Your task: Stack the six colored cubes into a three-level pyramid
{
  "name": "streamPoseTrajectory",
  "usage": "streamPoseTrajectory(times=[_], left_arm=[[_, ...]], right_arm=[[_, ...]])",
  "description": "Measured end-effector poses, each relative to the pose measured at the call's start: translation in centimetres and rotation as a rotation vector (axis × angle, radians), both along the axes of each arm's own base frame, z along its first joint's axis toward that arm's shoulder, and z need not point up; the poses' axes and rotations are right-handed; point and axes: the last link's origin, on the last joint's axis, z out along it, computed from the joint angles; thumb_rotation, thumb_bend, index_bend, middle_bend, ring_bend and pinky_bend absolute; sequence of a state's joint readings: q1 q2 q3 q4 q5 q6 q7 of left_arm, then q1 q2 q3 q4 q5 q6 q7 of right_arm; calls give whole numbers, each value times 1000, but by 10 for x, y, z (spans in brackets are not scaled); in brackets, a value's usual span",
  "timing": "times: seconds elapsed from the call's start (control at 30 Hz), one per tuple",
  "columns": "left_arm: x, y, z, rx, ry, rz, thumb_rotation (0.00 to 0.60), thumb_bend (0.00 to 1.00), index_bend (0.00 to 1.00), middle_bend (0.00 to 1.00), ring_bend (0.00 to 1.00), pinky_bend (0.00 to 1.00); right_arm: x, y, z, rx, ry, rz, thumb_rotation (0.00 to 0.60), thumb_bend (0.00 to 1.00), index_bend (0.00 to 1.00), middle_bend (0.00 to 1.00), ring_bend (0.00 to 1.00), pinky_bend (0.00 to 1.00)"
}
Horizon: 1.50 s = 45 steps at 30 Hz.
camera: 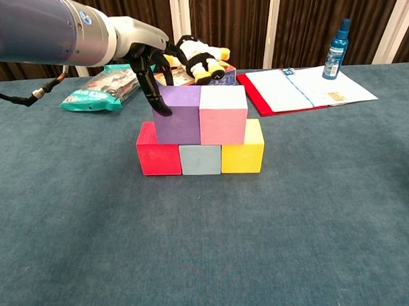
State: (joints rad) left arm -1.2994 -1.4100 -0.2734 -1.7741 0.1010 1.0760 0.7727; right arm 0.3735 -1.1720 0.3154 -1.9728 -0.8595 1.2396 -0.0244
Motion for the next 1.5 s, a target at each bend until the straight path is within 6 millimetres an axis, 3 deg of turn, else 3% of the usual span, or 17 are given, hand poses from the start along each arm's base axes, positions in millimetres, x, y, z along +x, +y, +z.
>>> streamPoseTrajectory(times=[0.7,1.1,1.5], left_arm=[[-2,-7,7,-11,-19,-13,600,234,0,215,15,0],[-7,-9,14,2,-27,-8,600,133,0,192,15,0],[-14,-8,28,42,-24,-20,600,132,0,167,11,0]], right_arm=[[1,1,0,1,-1,4,600,361,0,0,0,0],[3,2,1,0,-4,9,600,360,0,0,0,0],[3,2,3,-6,-14,7,600,361,0,0,0,0]])
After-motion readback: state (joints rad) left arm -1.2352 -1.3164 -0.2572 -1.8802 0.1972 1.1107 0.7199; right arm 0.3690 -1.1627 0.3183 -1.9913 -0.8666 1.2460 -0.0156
